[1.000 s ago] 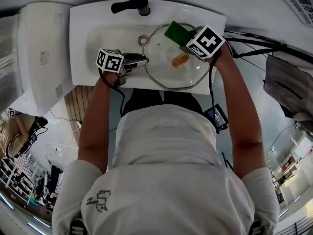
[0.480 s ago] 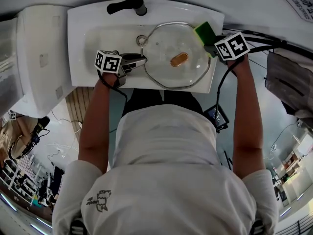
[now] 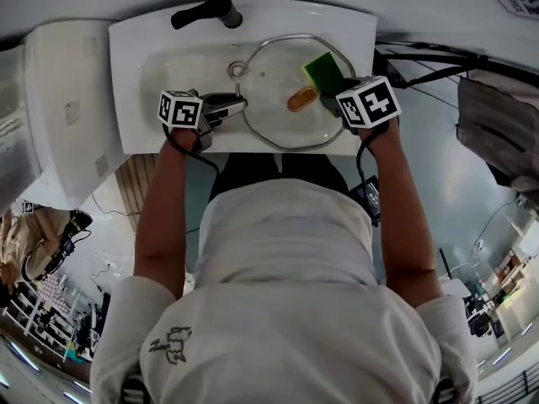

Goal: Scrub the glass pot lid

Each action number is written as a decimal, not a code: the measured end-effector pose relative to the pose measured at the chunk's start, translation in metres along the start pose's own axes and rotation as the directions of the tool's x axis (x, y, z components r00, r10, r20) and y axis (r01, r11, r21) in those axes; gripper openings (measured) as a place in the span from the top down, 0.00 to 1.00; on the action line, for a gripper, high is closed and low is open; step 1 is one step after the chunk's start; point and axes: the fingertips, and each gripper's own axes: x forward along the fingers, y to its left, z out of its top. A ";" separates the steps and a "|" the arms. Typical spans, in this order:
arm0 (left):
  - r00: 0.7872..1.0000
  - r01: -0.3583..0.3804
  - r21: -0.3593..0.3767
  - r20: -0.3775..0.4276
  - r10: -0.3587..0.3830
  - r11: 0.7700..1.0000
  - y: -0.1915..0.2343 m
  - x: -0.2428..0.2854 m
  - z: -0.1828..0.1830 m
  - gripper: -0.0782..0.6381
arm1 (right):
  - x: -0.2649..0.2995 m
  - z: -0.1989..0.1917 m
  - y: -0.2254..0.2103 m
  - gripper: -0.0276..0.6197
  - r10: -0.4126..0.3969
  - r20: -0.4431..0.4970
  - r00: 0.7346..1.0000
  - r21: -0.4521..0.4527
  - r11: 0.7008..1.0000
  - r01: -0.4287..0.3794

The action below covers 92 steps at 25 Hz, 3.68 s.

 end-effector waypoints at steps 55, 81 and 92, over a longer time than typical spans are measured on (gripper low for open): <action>1.000 0.001 -0.017 -0.029 -0.001 1.000 0.001 0.003 0.001 0.76 | -0.009 -0.096 -0.042 0.50 -0.068 -0.172 0.983 -0.319 0.948 0.010; 0.988 0.126 -0.074 -0.082 -0.132 0.989 -0.009 0.001 -0.003 0.78 | 0.066 0.085 0.164 0.51 -0.071 0.037 0.997 -0.111 0.991 0.075; 0.986 0.154 -0.113 -0.045 -0.160 0.982 -0.008 -0.002 -0.003 0.78 | 0.048 0.016 0.160 0.51 -0.121 0.025 0.992 -0.063 0.991 0.122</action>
